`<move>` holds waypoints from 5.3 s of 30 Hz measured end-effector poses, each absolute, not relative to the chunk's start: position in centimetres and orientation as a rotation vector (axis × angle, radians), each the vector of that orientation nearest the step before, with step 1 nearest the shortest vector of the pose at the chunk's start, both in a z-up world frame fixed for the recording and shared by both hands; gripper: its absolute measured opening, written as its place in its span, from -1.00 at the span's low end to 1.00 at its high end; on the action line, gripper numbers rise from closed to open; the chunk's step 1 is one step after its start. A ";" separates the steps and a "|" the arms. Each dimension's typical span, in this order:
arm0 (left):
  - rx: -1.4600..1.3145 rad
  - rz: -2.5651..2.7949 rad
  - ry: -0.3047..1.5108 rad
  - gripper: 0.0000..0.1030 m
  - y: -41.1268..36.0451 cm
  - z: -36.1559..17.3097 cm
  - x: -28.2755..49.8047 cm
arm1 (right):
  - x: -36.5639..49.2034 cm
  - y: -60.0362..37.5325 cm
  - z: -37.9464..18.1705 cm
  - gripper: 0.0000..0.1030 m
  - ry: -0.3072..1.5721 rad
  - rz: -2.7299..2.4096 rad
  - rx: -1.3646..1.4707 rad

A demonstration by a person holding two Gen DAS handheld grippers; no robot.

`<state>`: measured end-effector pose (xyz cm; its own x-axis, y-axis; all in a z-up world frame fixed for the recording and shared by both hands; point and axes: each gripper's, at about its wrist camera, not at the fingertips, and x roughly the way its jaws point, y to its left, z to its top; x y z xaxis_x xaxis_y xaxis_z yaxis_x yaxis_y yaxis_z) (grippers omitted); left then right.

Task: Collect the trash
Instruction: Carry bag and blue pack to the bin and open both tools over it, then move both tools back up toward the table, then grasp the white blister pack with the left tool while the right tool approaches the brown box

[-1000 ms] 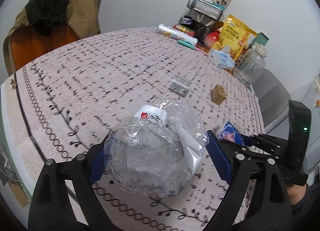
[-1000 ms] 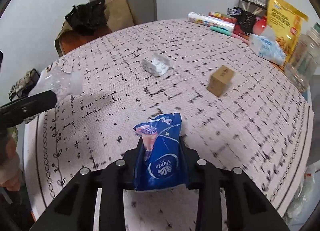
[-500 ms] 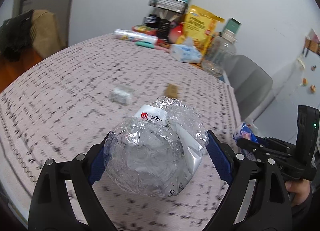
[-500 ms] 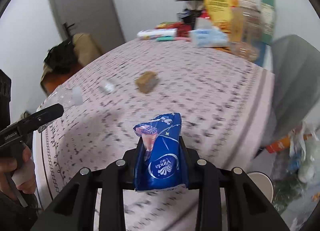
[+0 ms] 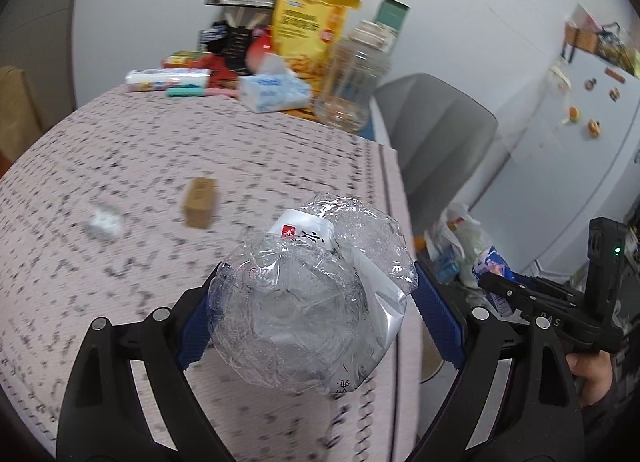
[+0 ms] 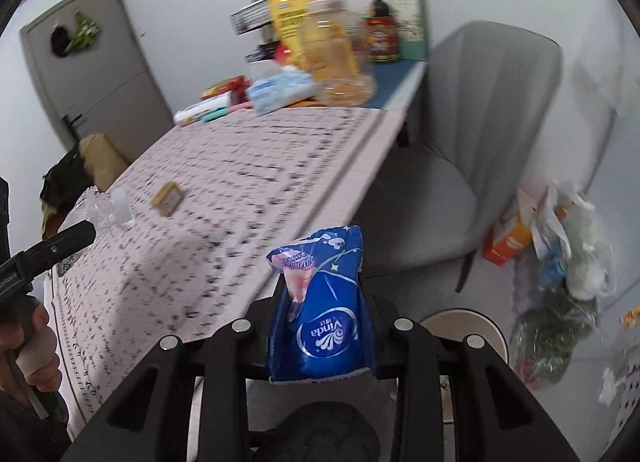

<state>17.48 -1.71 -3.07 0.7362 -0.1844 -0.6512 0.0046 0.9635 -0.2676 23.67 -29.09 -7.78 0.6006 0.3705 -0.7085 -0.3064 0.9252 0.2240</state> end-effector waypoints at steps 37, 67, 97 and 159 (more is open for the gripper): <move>0.004 -0.379 1.021 0.70 -27.0 -12.6 27.5 | 25.4 -50.7 -24.7 0.49 0.910 0.140 0.481; -0.120 -0.349 0.894 0.88 -20.4 -7.3 25.0 | 20.0 -47.9 -16.6 0.85 0.822 0.147 0.443; -0.349 -0.109 0.649 0.88 1.4 -2.0 13.4 | 17.1 -26.0 -5.9 0.85 0.757 0.435 0.179; -0.203 0.124 0.860 -0.22 17.5 -11.2 24.5 | 28.8 -3.2 -9.9 0.47 0.898 0.592 0.106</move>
